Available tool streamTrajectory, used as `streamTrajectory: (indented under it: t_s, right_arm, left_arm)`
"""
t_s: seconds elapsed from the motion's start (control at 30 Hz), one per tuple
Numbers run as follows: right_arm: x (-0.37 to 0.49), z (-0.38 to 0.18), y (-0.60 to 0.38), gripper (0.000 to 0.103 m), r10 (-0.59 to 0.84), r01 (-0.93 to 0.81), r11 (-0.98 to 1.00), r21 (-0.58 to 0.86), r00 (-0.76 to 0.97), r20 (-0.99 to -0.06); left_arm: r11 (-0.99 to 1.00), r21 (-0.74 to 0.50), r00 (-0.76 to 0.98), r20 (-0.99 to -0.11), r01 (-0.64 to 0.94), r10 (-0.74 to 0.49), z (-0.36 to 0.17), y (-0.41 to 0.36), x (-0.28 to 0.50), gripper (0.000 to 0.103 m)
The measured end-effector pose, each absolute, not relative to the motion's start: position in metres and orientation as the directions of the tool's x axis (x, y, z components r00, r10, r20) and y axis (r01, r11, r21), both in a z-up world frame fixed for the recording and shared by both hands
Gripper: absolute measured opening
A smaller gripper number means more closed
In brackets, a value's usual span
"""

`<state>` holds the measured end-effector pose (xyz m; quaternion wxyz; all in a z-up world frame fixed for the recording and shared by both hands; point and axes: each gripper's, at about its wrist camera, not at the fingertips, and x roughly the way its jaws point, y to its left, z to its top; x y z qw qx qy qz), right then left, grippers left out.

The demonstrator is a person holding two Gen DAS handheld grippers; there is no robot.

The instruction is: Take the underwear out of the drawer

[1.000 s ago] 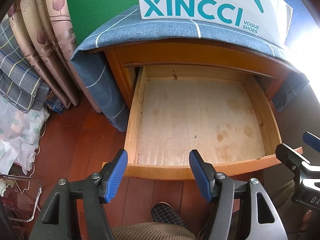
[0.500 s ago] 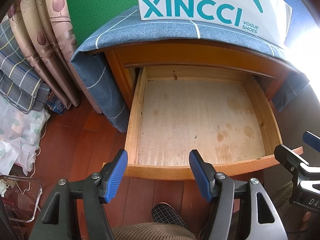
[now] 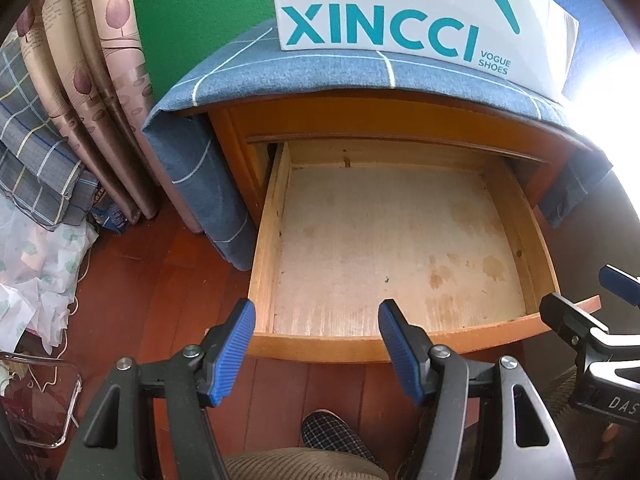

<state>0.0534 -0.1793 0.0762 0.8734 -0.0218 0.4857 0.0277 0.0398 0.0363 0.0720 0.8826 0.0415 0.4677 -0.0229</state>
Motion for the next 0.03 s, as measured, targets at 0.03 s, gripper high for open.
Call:
streamTrajectory:
  t_s: [0.03]
  right_arm:
    - [0.0533, 0.0760, -0.1791, 0.101, 0.028, -0.071, 0.997, -0.011, 0.526, -0.850]
  left_arm:
    - [0.996, 0.051, 0.561, -0.828, 0.079, -0.002, 0.0718, 0.0364, 0.0398, 0.066]
